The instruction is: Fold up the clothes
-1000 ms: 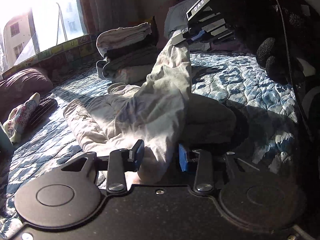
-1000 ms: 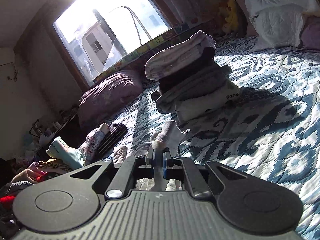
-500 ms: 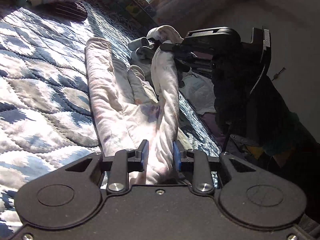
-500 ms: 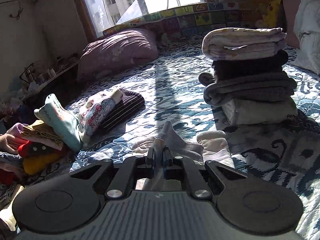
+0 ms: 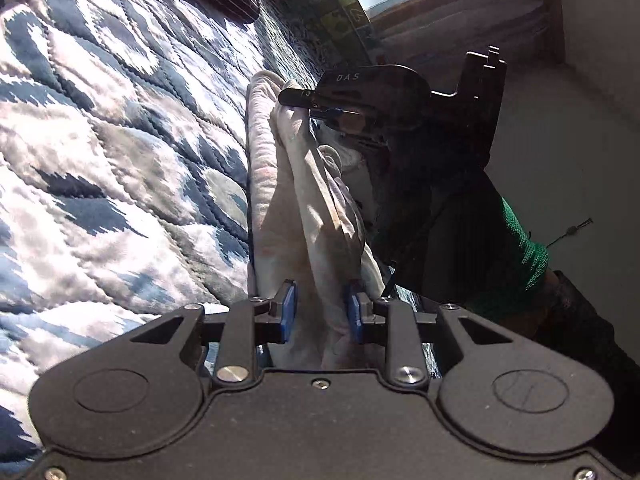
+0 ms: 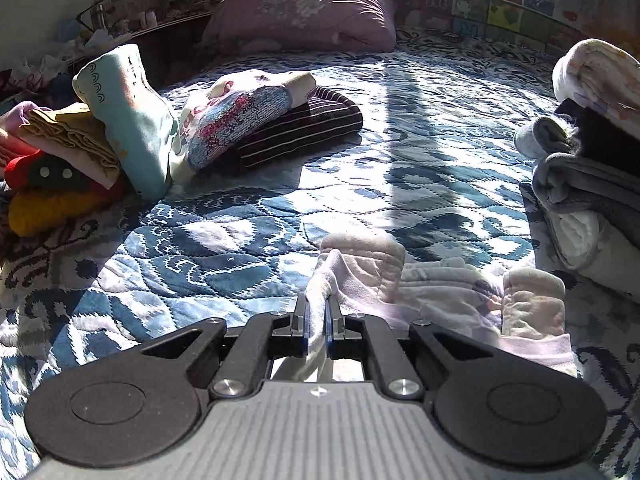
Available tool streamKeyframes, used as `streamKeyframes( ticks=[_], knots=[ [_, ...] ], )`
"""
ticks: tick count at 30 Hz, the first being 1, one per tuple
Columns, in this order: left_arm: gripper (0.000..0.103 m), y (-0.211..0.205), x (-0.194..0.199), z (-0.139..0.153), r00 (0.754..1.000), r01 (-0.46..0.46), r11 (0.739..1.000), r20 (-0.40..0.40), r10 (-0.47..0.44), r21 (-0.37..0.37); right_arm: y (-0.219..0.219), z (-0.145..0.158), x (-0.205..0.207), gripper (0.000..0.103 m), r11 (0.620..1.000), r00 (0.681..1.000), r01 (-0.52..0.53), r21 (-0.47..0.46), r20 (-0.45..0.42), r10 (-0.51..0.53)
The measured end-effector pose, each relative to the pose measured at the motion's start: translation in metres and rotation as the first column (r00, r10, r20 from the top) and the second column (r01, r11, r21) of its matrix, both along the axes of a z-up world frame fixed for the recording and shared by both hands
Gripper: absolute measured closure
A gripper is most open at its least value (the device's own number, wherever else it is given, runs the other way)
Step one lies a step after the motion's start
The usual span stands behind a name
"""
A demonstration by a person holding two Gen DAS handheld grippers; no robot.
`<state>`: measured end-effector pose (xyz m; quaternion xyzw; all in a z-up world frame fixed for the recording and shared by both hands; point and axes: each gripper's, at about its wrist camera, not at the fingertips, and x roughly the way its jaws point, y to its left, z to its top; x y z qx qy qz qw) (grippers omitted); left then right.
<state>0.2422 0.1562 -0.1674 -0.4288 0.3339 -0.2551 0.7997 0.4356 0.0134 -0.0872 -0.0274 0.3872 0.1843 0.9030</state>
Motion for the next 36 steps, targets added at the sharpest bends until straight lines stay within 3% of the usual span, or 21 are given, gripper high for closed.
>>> streamKeyframes(
  ticks=[5,7,13,16,21,22,24,28,33,36],
  knots=[
    [0.077,-0.002,0.0,-0.003,1.0,-0.009,1.0,-0.03,0.009,0.026,-0.02,0.02,-0.004,0.073,0.994,0.999,0.008,0.113,0.048,-0.014],
    [0.077,-0.003,-0.002,-0.003,0.999,-0.01,0.999,-0.032,0.011,0.034,-0.033,0.031,-0.007,0.073,0.99,0.996,-0.003,0.141,0.088,-0.009],
    [0.077,-0.006,-0.01,0.0,1.0,-0.021,0.998,-0.021,0.023,0.066,-0.051,0.038,-0.042,0.073,0.995,0.981,-0.091,0.038,0.174,0.083],
    [0.077,-0.009,-0.015,0.002,1.0,-0.019,0.997,-0.011,0.02,0.077,-0.053,0.023,-0.049,0.071,0.996,0.986,-0.078,-0.045,0.145,0.084],
    [0.074,-0.015,-0.013,0.004,1.0,-0.028,0.992,-0.003,0.029,0.123,-0.074,0.001,-0.048,0.068,0.999,0.999,0.016,0.04,0.031,-0.017],
    [0.074,-0.015,-0.013,0.004,1.0,-0.027,0.992,-0.006,0.028,0.124,-0.075,-0.002,-0.048,0.07,0.998,1.0,0.009,0.057,0.011,-0.01],
    [0.074,-0.015,-0.01,0.006,1.0,-0.023,0.99,-0.01,0.025,0.139,-0.077,-0.005,-0.051,0.101,0.997,1.0,-0.009,0.074,-0.003,0.009],
    [0.074,-0.021,0.002,0.007,1.0,-0.016,0.99,-0.014,0.018,0.143,-0.087,0.006,-0.074,0.101,0.994,0.992,0.05,0.1,0.113,-0.061],
    [0.074,-0.022,0.007,0.006,1.0,-0.007,0.989,-0.026,0.011,0.151,-0.084,-0.006,-0.071,0.1,0.997,0.995,0.03,0.067,0.096,-0.037],
    [0.074,-0.022,0.004,0.008,1.0,-0.007,0.987,-0.023,0.011,0.161,-0.077,-0.001,-0.075,0.094,0.998,0.987,0.019,0.056,0.156,-0.027]
  ],
)
